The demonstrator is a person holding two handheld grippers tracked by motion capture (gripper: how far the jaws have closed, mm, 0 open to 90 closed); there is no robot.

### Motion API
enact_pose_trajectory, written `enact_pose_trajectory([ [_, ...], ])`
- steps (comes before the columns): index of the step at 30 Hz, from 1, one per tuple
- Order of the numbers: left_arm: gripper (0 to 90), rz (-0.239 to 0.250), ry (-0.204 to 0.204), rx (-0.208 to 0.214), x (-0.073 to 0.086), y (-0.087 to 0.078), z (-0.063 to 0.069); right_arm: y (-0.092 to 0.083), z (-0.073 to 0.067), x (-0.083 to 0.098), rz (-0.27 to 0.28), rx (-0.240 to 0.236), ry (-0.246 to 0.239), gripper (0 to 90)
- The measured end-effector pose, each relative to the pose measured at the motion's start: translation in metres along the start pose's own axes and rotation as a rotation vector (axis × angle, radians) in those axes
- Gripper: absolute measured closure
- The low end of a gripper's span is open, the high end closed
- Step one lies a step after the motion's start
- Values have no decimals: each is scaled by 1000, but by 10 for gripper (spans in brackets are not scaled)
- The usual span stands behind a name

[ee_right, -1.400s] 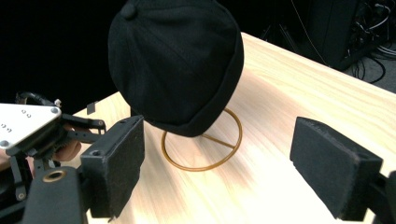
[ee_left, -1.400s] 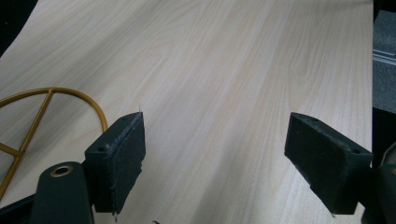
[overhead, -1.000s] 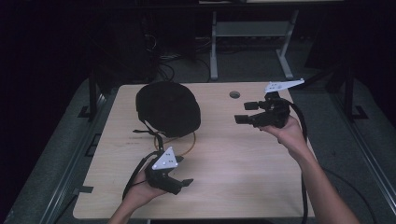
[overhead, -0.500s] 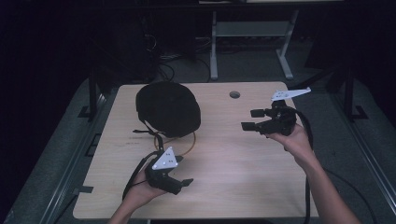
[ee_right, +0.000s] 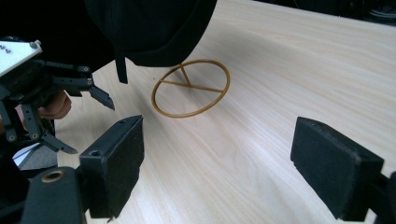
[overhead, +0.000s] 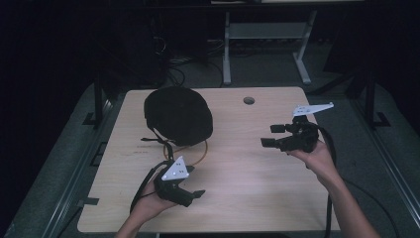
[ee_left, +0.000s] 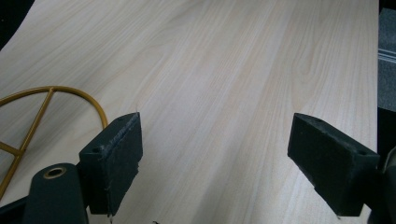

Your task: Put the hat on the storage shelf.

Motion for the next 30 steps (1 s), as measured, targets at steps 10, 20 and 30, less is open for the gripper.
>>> enact_pose_trajectory([
  [10,178,0,-5,0,1,0,0,-2,5,20,-12,6,20,167],
  [20,178,-7,-6,2,1,0,0,-7,7,40,-14,9,42,161],
  [30,178,-12,-3,2,2,0,0,-14,10,57,-15,17,61,162],
])
Point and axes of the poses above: each handheld gripper's, and its own axes: y roughly forward along the jaws, x roughly out of its underside, z roughly to its right, the point moved 8 cm from there along y, roughly forward along the jaws, and after that the axes turned 2 degrees about -x, right-handed, at the moved point
